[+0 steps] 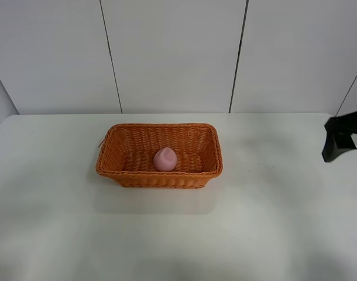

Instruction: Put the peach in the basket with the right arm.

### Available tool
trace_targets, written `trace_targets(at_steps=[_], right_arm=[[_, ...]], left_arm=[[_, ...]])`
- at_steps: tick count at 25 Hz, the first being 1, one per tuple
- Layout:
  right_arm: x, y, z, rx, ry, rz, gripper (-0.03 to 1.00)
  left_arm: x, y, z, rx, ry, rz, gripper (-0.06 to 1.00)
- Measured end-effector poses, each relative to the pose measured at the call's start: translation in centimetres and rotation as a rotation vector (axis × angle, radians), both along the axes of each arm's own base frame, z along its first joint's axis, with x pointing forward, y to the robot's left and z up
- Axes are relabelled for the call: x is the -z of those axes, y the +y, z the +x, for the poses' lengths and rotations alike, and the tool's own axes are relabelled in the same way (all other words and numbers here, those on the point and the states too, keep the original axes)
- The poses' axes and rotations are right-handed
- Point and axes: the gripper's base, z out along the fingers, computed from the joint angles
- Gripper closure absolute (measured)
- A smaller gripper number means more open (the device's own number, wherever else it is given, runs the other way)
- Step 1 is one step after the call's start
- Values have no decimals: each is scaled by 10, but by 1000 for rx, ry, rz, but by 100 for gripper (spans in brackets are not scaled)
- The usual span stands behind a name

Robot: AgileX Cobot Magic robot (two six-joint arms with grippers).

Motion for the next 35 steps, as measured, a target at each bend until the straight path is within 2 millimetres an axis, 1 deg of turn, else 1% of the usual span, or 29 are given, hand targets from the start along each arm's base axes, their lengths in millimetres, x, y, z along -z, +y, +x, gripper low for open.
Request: trace_targets(at_steps=[3,4,6,9,12,14,17,20,22,35], right_arm=[[5,-1,-51,-1,-40,4,27],[7,-2,-65,-3,-65,4,27],[12,-2,-93,-17,-158,3,27],[18,-3,-128,-24,-322,7,27],[24,-3,-157,-26,-470,16,27],[29,-4,-172,-26,-550,18,27],[25,-4,-194,-27,-713,22,27],[24,-5,-212,-27,-829,25,27],[24,-5,-220,-27,-881,26,27],[25,-5,-220,-28,-899,26,27]], left_arm=[[0,0,0,0,0,0,-4],[0,0,0,0,0,0,-4],[0,0,0,0,0,0,-4],[0,0,0,0,0,0,-4],[0,0,0,0,0,0,-4],[0,0,0,0,0,0,-4],[0,0,0,0,0,0,-4],[0,0,0,0,0,0,-4],[0,0,0,0,0,0,-4],[0,0,0,0,0,0,-4]])
